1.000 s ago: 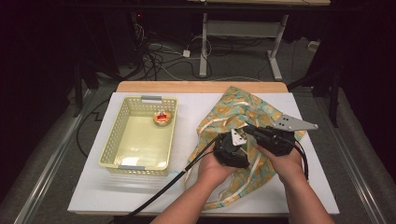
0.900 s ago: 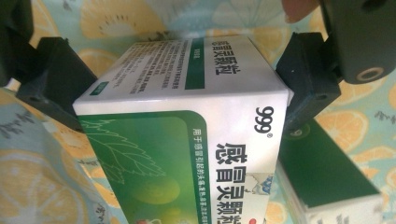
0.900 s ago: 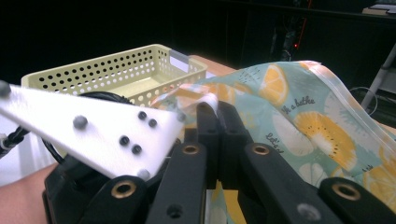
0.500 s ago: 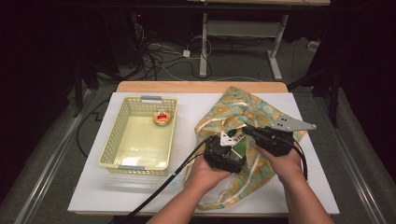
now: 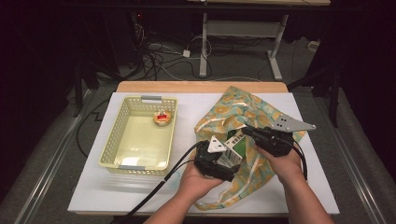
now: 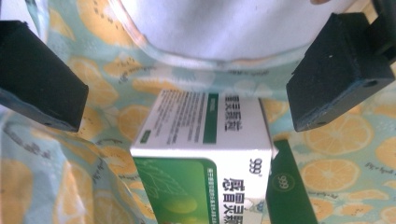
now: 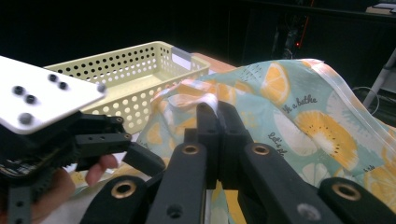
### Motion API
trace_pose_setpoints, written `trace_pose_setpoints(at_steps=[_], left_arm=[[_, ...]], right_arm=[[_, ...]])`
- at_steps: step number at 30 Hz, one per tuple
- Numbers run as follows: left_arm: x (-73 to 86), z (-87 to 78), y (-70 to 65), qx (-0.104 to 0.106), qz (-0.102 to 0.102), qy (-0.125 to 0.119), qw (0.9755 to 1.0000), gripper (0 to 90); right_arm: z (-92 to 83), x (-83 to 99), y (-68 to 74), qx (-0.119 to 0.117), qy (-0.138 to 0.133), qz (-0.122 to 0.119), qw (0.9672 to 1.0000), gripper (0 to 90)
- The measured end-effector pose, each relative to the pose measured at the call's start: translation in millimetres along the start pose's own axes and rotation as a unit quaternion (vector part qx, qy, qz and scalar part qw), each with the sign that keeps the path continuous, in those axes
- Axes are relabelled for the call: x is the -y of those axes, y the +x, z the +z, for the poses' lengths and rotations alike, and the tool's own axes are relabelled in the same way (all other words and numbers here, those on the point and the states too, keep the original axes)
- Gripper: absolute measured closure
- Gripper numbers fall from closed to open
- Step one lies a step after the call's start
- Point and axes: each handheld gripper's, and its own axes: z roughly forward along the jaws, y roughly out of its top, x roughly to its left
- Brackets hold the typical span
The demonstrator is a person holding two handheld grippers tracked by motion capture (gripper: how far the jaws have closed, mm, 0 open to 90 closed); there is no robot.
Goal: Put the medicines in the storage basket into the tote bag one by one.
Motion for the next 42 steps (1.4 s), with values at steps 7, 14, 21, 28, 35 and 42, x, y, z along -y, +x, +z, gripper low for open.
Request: trace_pose_setpoints(at_steps=[7,14,21,28,35,42], left_arm=[[10.4,-20.5,2.6,-0.004,-0.007,-0.011,0.9999,0.0],[18.9,-42.9,4.0,-0.008,-0.002,-0.014,0.9999,0.0],[27.3,-70.1,7.7,-0.019,0.0,-0.019,0.9996,0.0],[40.3,-89.7,22.2,-0.033,-0.015,-0.021,0.9991,0.0],[50.4,-106.7,36.0,-0.053,-0.031,-0.032,0.9976,0.0],[58.8,-118.4,48.9,-0.073,-0.046,-0.034,0.9957,0.0]], right_arm=[[1.4,0.4,0.8,-0.002,0.001,-0.002,1.0,90.0],[1.0,0.6,0.5,-0.002,0.002,-0.002,1.0,90.0],[0.9,1.1,0.8,-0.002,0.003,-0.003,1.0,90.0],[1.6,1.6,0.9,-0.003,0.005,-0.002,1.0,90.0],[0.4,1.6,0.1,-0.001,0.005,-0.003,1.0,90.0],[-0.4,2.8,-1.3,0.001,0.006,-0.002,1.0,90.0]])
